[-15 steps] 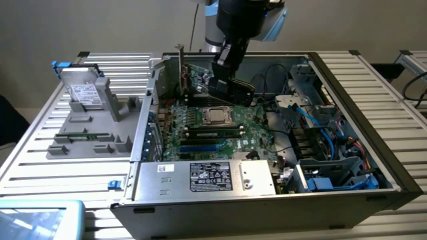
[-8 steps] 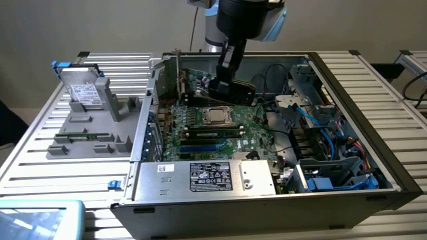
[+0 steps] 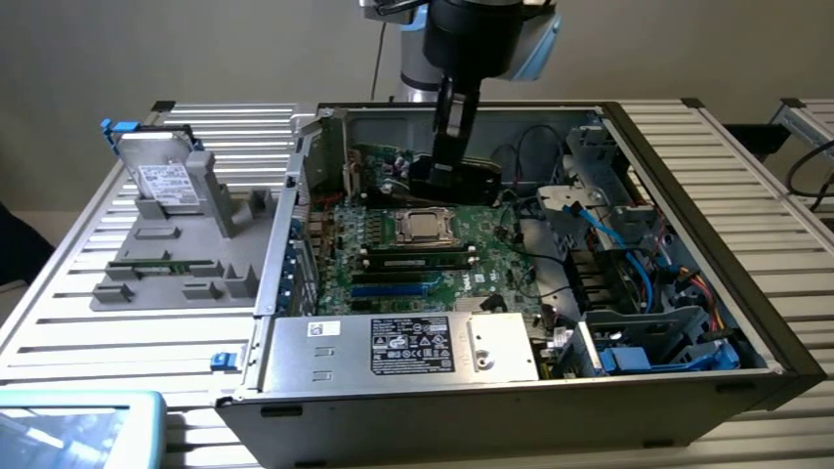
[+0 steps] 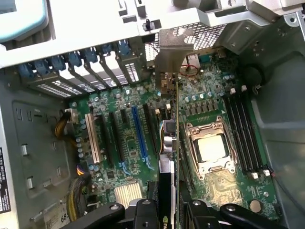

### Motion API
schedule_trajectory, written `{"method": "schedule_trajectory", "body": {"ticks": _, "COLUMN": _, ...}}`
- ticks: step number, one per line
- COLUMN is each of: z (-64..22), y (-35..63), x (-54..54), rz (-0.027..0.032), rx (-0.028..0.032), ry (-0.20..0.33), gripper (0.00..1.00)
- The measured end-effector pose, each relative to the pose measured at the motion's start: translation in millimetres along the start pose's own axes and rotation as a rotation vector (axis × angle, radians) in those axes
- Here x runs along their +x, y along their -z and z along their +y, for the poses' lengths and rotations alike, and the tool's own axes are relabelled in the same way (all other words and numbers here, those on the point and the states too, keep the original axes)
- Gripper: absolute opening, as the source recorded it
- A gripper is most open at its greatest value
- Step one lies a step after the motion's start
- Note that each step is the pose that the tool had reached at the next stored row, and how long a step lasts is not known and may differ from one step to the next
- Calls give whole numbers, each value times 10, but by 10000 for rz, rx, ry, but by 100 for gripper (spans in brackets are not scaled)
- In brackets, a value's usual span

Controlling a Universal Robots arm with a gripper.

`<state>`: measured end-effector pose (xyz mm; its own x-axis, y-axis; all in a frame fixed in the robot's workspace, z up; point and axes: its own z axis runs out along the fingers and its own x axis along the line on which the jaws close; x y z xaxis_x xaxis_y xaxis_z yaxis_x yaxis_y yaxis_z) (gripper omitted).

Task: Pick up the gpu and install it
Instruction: 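Insert the gpu into the slot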

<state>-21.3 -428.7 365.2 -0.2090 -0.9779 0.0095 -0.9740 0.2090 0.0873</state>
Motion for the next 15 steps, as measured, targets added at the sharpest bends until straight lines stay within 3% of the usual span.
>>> {"method": "schedule_trajectory", "body": {"ticks": 5, "z": -1, "y": -18, "x": 0, "rz": 97, "rx": 102, "ry": 909, "gripper": 28}}
{"method": "schedule_trajectory", "body": {"ticks": 9, "z": -3, "y": -31, "x": 0, "rz": 207, "rx": 198, "ry": 1580, "gripper": 28}}
{"method": "schedule_trajectory", "body": {"ticks": 14, "z": -3, "y": -35, "x": 0, "rz": 517, "rx": 392, "ry": 2090, "gripper": 28}}
{"method": "schedule_trajectory", "body": {"ticks": 15, "z": -2, "y": -41, "x": -2, "rz": 548, "rx": 407, "ry": 2131, "gripper": 28}}
